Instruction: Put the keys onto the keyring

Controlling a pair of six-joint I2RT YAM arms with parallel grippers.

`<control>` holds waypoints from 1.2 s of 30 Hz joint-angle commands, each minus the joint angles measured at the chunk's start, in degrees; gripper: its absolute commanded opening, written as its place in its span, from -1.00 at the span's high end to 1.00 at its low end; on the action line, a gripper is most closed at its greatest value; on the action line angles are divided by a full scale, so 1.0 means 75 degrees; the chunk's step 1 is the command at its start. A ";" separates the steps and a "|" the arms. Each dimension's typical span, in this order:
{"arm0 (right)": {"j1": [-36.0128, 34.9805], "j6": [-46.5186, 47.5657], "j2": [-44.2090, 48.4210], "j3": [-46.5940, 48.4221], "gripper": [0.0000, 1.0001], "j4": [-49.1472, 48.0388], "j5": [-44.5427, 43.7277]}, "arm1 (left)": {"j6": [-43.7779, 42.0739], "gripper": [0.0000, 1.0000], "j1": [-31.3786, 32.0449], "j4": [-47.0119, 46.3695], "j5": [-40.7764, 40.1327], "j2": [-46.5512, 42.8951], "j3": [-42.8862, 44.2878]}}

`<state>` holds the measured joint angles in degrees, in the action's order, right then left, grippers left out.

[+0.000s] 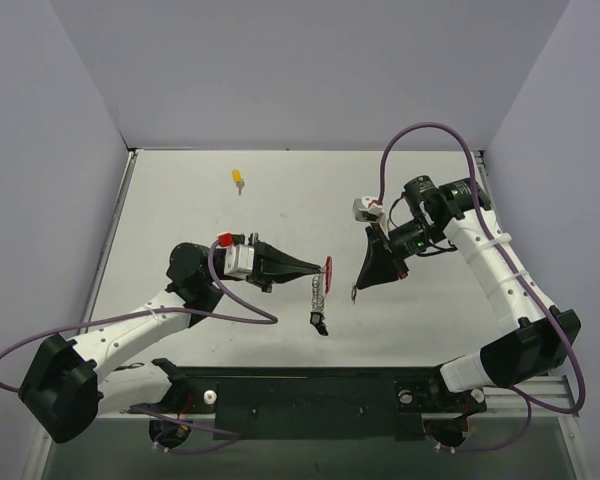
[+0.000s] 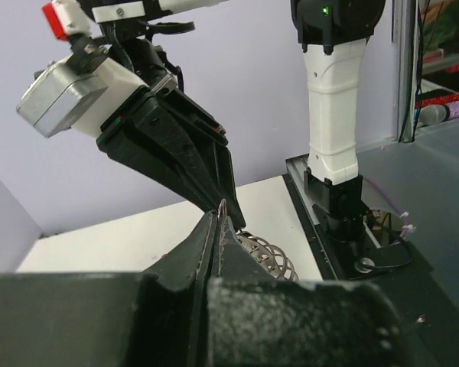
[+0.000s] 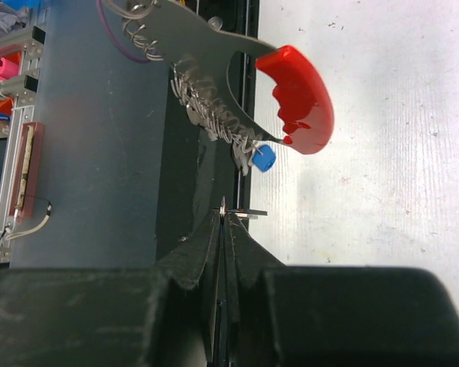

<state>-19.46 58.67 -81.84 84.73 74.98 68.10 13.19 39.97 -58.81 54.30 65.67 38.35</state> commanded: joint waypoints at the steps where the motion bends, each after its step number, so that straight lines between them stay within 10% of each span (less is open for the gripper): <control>1: 0.0029 -0.0299 0.0272 -0.0117 1.00 0.0210 0.0506 | -0.1545 1.00 0.0190 0.0457 0.0014 -0.0306 0.0172; 4: 0.0029 -0.0452 0.0307 -0.0129 1.00 0.0116 0.0565 | -0.3216 1.00 0.0819 0.1516 -0.0766 -0.0574 0.0102; 7: 0.0040 -0.0604 0.0284 -0.0141 1.00 0.0046 0.0635 | -0.7942 1.00 0.2251 0.5943 -0.2817 -0.0765 0.1013; 9: 0.0040 -0.0674 0.0260 -0.0118 1.00 0.0046 0.0647 | -0.9019 1.00 0.2698 0.7253 -0.3594 -0.0565 0.1484; 36: -0.0381 -0.1905 -0.0302 -0.0528 1.00 -0.1079 0.0121 | -1.1603 1.00 0.2710 0.6610 -0.4604 -0.0869 0.0160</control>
<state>-20.88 45.36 -82.81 81.23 66.94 69.28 -72.42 60.34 -4.64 19.22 60.75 39.59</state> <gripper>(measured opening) 0.004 0.018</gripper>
